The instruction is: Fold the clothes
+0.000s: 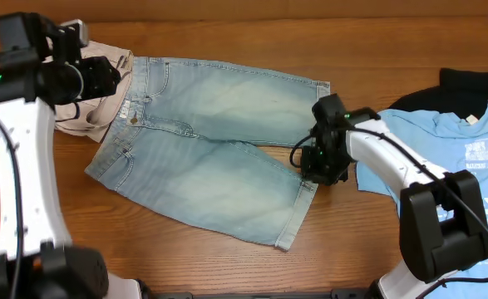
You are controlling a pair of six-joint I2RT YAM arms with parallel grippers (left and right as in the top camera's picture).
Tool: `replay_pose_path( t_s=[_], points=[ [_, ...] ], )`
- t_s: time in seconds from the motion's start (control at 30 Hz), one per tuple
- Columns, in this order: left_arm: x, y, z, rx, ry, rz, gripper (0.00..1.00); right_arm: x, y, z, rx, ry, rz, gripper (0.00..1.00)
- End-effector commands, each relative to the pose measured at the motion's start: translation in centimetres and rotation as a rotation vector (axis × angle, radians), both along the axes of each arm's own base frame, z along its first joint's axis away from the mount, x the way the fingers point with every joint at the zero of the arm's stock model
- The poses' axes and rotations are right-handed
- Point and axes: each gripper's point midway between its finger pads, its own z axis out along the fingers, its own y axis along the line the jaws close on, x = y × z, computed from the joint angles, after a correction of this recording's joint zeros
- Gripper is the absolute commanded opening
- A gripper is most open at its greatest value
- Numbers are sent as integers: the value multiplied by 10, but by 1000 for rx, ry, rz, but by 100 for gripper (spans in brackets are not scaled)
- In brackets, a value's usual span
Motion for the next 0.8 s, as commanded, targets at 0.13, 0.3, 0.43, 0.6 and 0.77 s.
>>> replay_pose_path(
  t_s=[0.13, 0.3, 0.43, 0.6, 0.77],
  points=[
    [-27, -9, 17, -1, 13, -1, 69, -13, -12, -35, -21, -21, -25, 11],
    [-43, -12, 5, -13, 96, -10, 71, 18, -76, -48, -227, -131, -285, 4],
    [-51, -9, -1, 17, 133, -18, 79, 49, -115, -42, -215, -215, -425, 4],
    [-53, 0, -4, 62, 149, 12, 92, 79, -97, -19, 40, -282, -330, 7],
    [-54, 0, -4, 60, 156, 15, 93, 49, -43, 1, 303, -197, -90, 41]
  ],
)
